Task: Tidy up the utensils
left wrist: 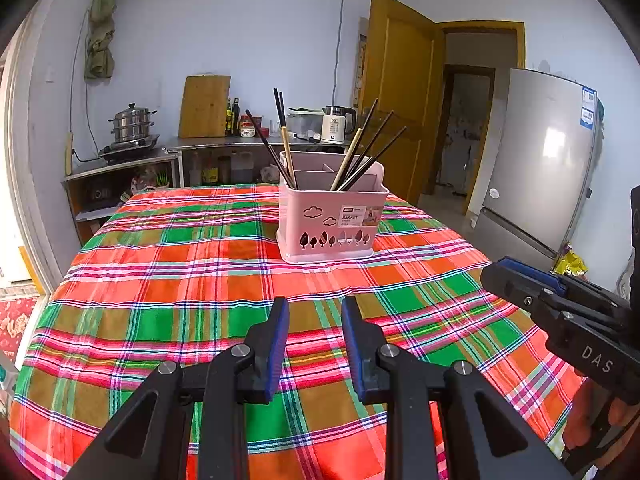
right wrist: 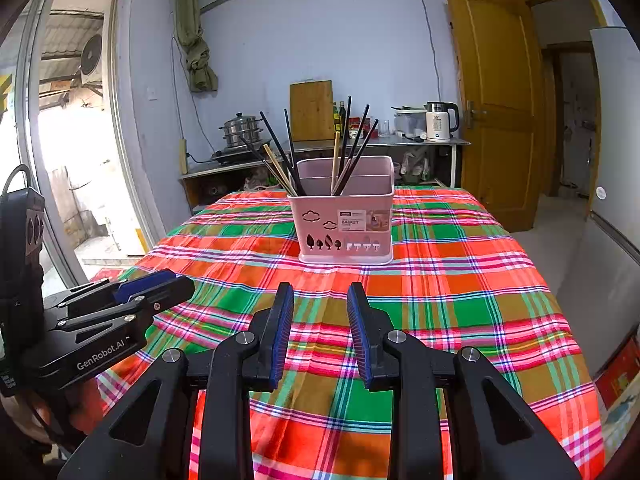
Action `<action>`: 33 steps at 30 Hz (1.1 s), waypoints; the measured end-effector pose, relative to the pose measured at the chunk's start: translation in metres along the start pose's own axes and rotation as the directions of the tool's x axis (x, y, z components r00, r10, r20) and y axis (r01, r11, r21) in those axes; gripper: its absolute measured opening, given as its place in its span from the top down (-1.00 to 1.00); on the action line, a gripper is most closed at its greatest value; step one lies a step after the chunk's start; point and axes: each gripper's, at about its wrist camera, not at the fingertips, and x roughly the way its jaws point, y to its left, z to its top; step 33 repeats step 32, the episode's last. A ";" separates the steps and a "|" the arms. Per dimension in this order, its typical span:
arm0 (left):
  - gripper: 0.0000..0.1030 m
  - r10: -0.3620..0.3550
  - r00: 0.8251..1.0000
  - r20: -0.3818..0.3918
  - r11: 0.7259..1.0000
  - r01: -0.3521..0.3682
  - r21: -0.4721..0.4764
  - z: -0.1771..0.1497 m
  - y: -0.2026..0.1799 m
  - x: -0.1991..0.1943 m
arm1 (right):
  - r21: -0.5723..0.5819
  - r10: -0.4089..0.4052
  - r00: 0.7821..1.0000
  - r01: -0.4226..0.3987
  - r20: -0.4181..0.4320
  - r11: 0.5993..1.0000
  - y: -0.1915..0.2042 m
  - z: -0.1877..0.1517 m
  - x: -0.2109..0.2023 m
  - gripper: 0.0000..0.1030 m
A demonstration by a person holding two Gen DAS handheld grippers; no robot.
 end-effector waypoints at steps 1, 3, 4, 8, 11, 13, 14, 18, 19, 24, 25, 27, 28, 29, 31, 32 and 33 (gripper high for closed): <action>0.49 -0.002 1.000 0.000 1.000 0.002 0.000 0.000 0.000 0.000 | 0.002 0.001 1.000 -0.001 0.001 1.000 0.000 0.000 0.000 0.44; 0.48 -0.007 1.000 -0.002 1.000 0.007 -0.002 0.000 0.000 0.000 | 0.002 0.001 1.000 -0.001 0.001 1.000 0.000 0.000 0.000 0.44; 0.48 -0.008 1.000 -0.005 1.000 0.008 -0.003 0.000 0.000 0.000 | 0.002 0.001 1.000 -0.001 0.000 1.000 0.000 0.000 -0.001 0.44; 0.48 -0.002 1.000 -0.008 1.000 0.002 0.004 -0.002 -0.002 0.001 | 0.001 0.001 1.000 -0.001 -0.002 1.000 -0.001 0.000 -0.001 0.44; 0.48 -0.007 1.000 -0.009 1.000 0.007 0.005 -0.003 -0.002 0.001 | 0.001 0.001 1.000 -0.001 -0.002 1.000 -0.001 0.000 -0.001 0.44; 0.49 -0.002 1.000 -0.008 1.000 0.003 0.010 -0.003 -0.003 0.000 | 0.001 0.001 1.000 -0.001 -0.003 1.000 -0.001 0.000 -0.001 0.44; 0.48 -0.003 1.000 -0.009 1.000 0.003 0.011 -0.003 -0.004 0.000 | 0.002 0.002 1.000 -0.002 -0.002 1.000 -0.001 0.000 -0.002 0.44; 0.48 -0.002 1.000 -0.009 1.000 0.002 0.018 -0.004 -0.005 0.000 | 0.002 0.000 1.000 0.000 -0.005 1.000 -0.001 0.000 -0.001 0.44; 0.48 0.007 1.000 -0.008 1.000 -0.007 0.024 -0.004 -0.007 0.000 | 0.003 0.001 1.000 -0.001 -0.004 1.000 -0.001 0.000 -0.001 0.44; 0.48 0.016 1.000 -0.013 0.999 -0.016 0.040 -0.006 -0.011 0.000 | 0.002 0.002 1.000 -0.002 -0.004 1.000 -0.001 0.000 -0.002 0.44; 0.48 0.014 1.000 -0.015 0.999 -0.014 0.040 -0.005 -0.011 0.000 | 0.001 0.001 1.000 -0.001 -0.004 1.000 -0.001 0.000 -0.002 0.44; 0.48 0.005 1.000 -0.018 0.999 -0.004 0.035 -0.006 -0.010 0.000 | 0.000 0.002 1.000 -0.002 -0.005 1.000 -0.001 0.000 -0.002 0.44; 0.48 0.005 1.000 -0.017 0.999 -0.004 0.035 -0.006 -0.010 0.000 | 0.000 0.002 1.000 -0.002 -0.004 1.000 -0.001 0.001 -0.001 0.44; 0.48 0.003 1.000 -0.016 0.999 -0.003 0.035 -0.006 -0.010 0.001 | 0.000 0.002 1.000 -0.002 -0.003 1.000 -0.001 0.001 -0.001 0.44; 0.48 0.003 1.000 -0.017 0.999 -0.003 0.033 -0.006 -0.010 0.001 | -0.001 0.000 1.000 0.000 -0.004 1.000 -0.001 0.001 -0.001 0.44; 0.48 0.004 1.000 -0.016 0.999 -0.004 0.033 -0.006 -0.010 0.001 | 0.000 -0.001 1.000 0.001 -0.003 1.000 -0.001 0.001 -0.001 0.44; 0.48 0.004 1.000 -0.016 0.999 -0.004 0.033 -0.006 -0.010 0.001 | 0.000 -0.001 1.000 0.001 -0.003 1.000 -0.001 0.001 -0.001 0.44</action>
